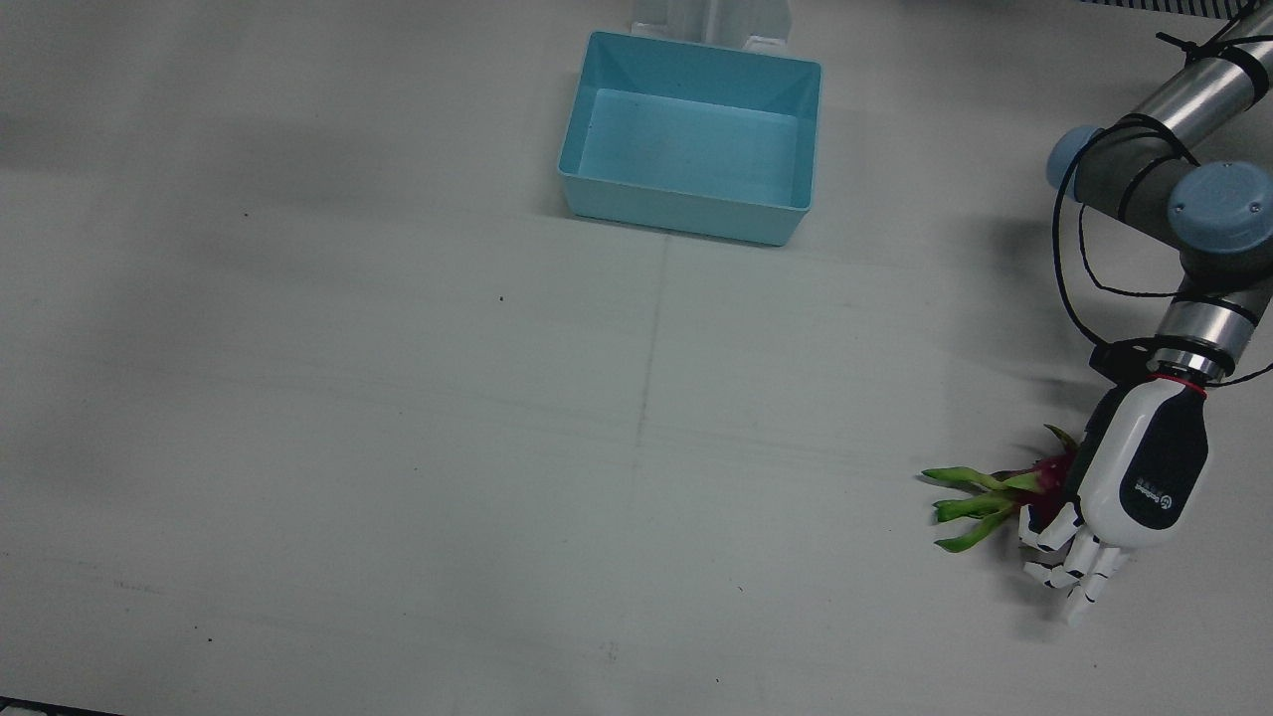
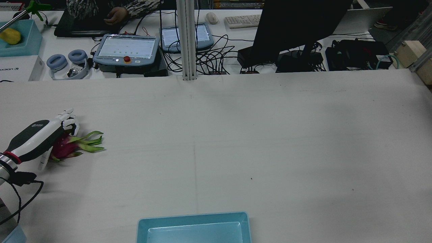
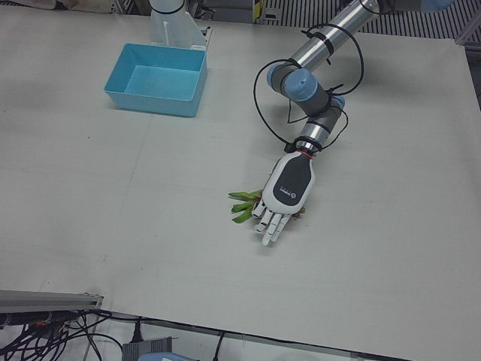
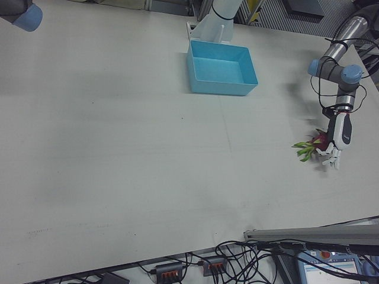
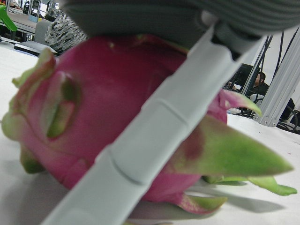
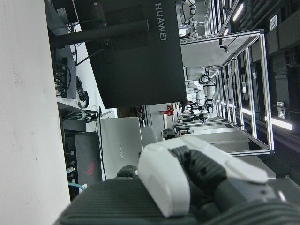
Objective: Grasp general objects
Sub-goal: 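Close the left hand fingers around the dragon fruit, then lift the dragon fruit and carry it toward the light-blue tray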
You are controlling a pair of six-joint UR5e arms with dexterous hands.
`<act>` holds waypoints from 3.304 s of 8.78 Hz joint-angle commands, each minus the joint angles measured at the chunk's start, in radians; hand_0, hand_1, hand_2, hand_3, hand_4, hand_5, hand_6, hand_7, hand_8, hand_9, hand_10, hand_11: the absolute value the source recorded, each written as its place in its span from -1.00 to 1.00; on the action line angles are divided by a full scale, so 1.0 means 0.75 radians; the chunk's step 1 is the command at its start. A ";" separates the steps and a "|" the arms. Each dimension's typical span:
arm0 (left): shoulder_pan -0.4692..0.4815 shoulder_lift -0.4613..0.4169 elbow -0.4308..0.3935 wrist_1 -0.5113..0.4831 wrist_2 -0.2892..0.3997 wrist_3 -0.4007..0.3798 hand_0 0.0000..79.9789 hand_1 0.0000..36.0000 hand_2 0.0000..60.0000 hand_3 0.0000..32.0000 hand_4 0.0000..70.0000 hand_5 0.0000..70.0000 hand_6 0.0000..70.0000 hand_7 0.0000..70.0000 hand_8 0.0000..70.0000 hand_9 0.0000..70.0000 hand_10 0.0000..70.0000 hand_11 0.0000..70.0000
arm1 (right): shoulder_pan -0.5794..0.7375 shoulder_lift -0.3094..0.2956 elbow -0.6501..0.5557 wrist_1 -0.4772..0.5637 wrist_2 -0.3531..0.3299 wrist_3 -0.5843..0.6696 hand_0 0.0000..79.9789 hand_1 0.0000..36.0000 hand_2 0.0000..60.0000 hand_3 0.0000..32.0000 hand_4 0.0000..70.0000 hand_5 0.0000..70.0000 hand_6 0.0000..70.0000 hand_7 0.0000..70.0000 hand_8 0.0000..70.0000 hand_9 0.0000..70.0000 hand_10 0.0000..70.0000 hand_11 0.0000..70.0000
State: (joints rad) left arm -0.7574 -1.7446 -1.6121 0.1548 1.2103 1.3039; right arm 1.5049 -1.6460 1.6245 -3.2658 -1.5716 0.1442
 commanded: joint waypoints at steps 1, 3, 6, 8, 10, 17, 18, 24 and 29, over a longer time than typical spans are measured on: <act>0.002 -0.001 0.004 0.006 -0.020 0.002 1.00 1.00 1.00 -1.00 -0.06 1.00 0.14 1.00 -0.80 -0.47 -0.94 -0.77 | 0.000 0.000 0.000 0.000 -0.001 0.000 -1.00 -1.00 -1.00 -1.00 -1.00 -1.00 -1.00 -1.00 -1.00 -1.00 -1.00 -1.00; 0.004 -0.004 0.006 0.010 -0.020 0.002 1.00 1.00 1.00 -1.00 0.42 1.00 0.91 1.00 -0.65 -0.47 -0.50 -0.14 | 0.000 0.000 0.000 0.000 -0.001 0.000 -1.00 -1.00 -1.00 -1.00 -1.00 -1.00 -1.00 -1.00 -1.00 -1.00 -1.00 -1.00; 0.004 -0.006 0.006 0.010 -0.022 0.002 1.00 1.00 1.00 -1.00 0.92 1.00 1.00 1.00 -0.05 0.12 0.48 1.00 | 0.000 0.000 0.000 0.000 -0.001 0.000 -1.00 -1.00 -1.00 -1.00 -1.00 -1.00 -1.00 -1.00 -1.00 -1.00 -1.00 -1.00; 0.004 -0.004 0.002 0.010 -0.039 0.002 1.00 1.00 1.00 -1.00 1.00 1.00 1.00 1.00 0.69 1.00 1.00 1.00 | 0.000 0.000 0.000 0.000 -0.001 0.000 -1.00 -1.00 -1.00 -1.00 -1.00 -1.00 -1.00 -1.00 -1.00 -1.00 -1.00 -1.00; 0.004 -0.006 -0.006 0.012 -0.039 0.000 1.00 1.00 1.00 -1.00 1.00 1.00 1.00 1.00 1.00 1.00 1.00 1.00 | 0.000 0.000 0.000 0.000 -0.001 0.000 -1.00 -1.00 -1.00 -1.00 -1.00 -1.00 -1.00 -1.00 -1.00 -1.00 -1.00 -1.00; -0.041 -0.001 -0.299 0.168 0.261 -0.187 1.00 1.00 1.00 -1.00 1.00 1.00 1.00 1.00 1.00 1.00 1.00 1.00 | 0.002 0.000 0.000 0.000 0.001 0.000 -1.00 -1.00 -1.00 -1.00 -1.00 -1.00 -1.00 -1.00 -1.00 -1.00 -1.00 -1.00; -0.048 -0.022 -0.311 0.150 0.359 -0.265 1.00 1.00 1.00 -1.00 1.00 1.00 1.00 1.00 1.00 1.00 1.00 1.00 | 0.000 0.000 0.000 0.000 0.001 0.000 -1.00 -1.00 -1.00 -1.00 -1.00 -1.00 -1.00 -1.00 -1.00 -1.00 -1.00 -1.00; -0.060 -0.302 -0.372 0.137 0.791 -0.591 1.00 1.00 1.00 -1.00 1.00 1.00 1.00 1.00 1.00 1.00 1.00 1.00 | 0.000 0.000 0.000 0.000 0.001 0.000 -1.00 -1.00 -1.00 -1.00 -1.00 -1.00 -1.00 -1.00 -1.00 -1.00 -1.00 -1.00; 0.222 -0.428 -0.556 0.196 0.792 -0.730 1.00 1.00 1.00 -1.00 1.00 1.00 1.00 1.00 1.00 1.00 1.00 1.00 | 0.000 0.000 0.000 0.000 0.001 0.000 -1.00 -1.00 -1.00 -1.00 -1.00 -1.00 -1.00 -1.00 -1.00 -1.00 -1.00 -1.00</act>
State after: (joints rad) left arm -0.6944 -1.9962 -1.9895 0.2748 1.8030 0.7853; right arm 1.5048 -1.6460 1.6245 -3.2658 -1.5717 0.1442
